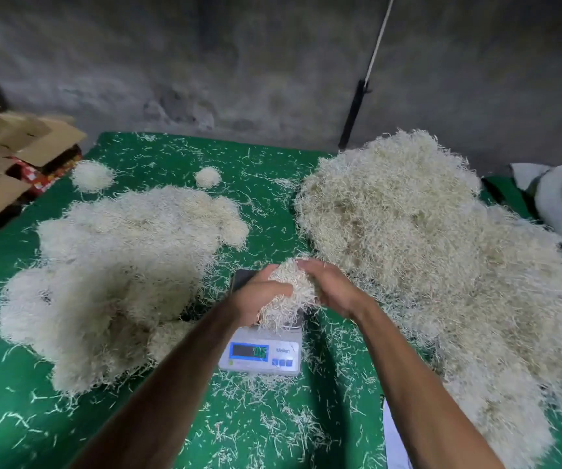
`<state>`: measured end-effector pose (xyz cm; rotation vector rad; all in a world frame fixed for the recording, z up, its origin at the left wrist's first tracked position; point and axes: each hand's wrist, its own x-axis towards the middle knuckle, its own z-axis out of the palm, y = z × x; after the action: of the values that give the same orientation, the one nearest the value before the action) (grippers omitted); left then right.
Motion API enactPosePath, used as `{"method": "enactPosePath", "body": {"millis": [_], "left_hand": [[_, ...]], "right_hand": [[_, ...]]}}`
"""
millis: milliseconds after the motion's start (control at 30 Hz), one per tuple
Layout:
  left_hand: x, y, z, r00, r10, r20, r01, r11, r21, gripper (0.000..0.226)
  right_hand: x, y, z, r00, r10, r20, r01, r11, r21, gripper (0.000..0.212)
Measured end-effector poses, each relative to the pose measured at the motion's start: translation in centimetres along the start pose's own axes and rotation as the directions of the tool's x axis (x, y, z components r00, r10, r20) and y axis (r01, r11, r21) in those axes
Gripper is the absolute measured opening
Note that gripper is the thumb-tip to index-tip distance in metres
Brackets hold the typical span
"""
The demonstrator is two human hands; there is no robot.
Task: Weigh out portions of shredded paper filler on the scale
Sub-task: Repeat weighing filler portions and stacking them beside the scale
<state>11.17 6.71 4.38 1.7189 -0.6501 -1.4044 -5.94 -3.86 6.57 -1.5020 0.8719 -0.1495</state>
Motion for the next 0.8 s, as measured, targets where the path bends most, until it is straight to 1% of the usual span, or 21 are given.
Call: {"method": "enactPosePath", "body": {"millis": [33, 67, 100, 133, 167, 200, 267, 300, 367, 400, 467, 500, 533, 633, 700, 800], "left_hand": [[-0.3, 0.0, -0.7, 0.999, 0.034, 0.011, -0.034, 0.999, 0.031, 0.095], [-0.7, 0.1, -1.5, 0.999, 0.044, -0.032, -0.043, 0.999, 0.029, 0.092], [-0.9, 0.3, -2.5, 0.991, 0.053, -0.121, -0.054, 0.999, 0.001, 0.087], [-1.0, 0.3, -3.5, 0.969, 0.072, -0.236, -0.079, 0.997, -0.022, 0.082], [-1.1, 0.1, -4.6, 0.936, 0.087, -0.342, -0.106, 0.994, -0.038, 0.08], [-1.0, 0.0, -5.1, 0.905, 0.101, -0.414, -0.13, 0.991, -0.041, 0.081], [-0.8, -0.4, -6.1, 0.873, 0.126, -0.471, -0.144, 0.99, -0.002, 0.082], [-0.6, -0.5, -6.3, 0.871, 0.131, -0.473, -0.143, 0.99, 0.011, 0.08], [-0.2, -0.9, -6.3, 0.881, 0.122, -0.456, -0.126, 0.992, 0.021, 0.078], [0.0, -1.1, -6.3, 0.888, 0.116, -0.445, -0.125, 0.992, 0.008, 0.079], [0.8, -1.9, -6.3, 0.902, 0.078, -0.425, -0.118, 0.991, -0.068, 0.082], [1.2, -2.3, -6.3, 0.908, 0.062, -0.414, -0.107, 0.99, -0.087, 0.079], [1.6, -2.9, -6.4, 0.915, 0.047, -0.401, -0.088, 0.993, -0.085, 0.075], [2.3, -4.8, -6.7, 0.925, 0.014, -0.381, -0.046, 0.996, -0.076, 0.07], [2.4, -5.6, -7.0, 0.919, 0.042, -0.392, -0.074, 0.995, -0.067, 0.07], [1.7, -6.5, -7.2, 0.893, 0.13, -0.431, -0.149, 0.989, -0.01, 0.071]], "right_hand": [[0.2, 0.1, 0.8, 0.999, -0.013, 0.039, 0.013, 1.0, -0.001, 0.054], [0.4, 0.1, 1.4, 0.998, -0.034, 0.053, 0.035, 0.999, -0.014, 0.051], [0.6, 0.2, 1.9, 0.998, -0.046, 0.038, 0.047, 0.998, -0.036, 0.049], [0.7, 0.2, 2.4, 0.999, -0.048, 0.012, 0.048, 0.998, -0.04, 0.048], [1.1, 0.1, 3.2, 0.999, -0.036, -0.01, 0.036, 0.999, 0.002, 0.043], [1.3, -0.2, 3.9, 0.999, -0.02, -0.041, 0.025, 0.993, 0.114, 0.039], [2.4, -0.5, 5.6, 0.993, 0.005, -0.114, 0.036, 0.932, 0.36, 0.044], [3.1, -0.5, 6.3, 0.987, 0.005, -0.158, 0.057, 0.919, 0.39, 0.043], [3.9, 0.0, 7.6, 0.971, 0.004, -0.24, 0.073, 0.947, 0.311, 0.033], [4.4, 0.8, 7.9, 0.952, 0.022, -0.307, 0.061, 0.964, 0.26, 0.027], [5.5, 2.9, 7.8, 0.895, 0.061, -0.442, 0.014, 0.986, 0.165, 0.02], [6.1, 4.0, 7.4, 0.871, 0.078, -0.485, -0.013, 0.991, 0.135, 0.02], [6.5, 4.9, 7.1, 0.859, 0.092, -0.504, -0.048, 0.994, 0.1, 0.021], [6.9, 6.7, 5.9, 0.887, 0.082, -0.455, -0.137, 0.986, -0.091, 0.02], [6.6, 7.4, 4.9, 0.878, 0.054, -0.475, -0.151, 0.974, -0.168, 0.023], [5.7, 8.0, 4.0, 0.857, 0.05, -0.513, -0.18, 0.961, -0.208, 0.03]]}}
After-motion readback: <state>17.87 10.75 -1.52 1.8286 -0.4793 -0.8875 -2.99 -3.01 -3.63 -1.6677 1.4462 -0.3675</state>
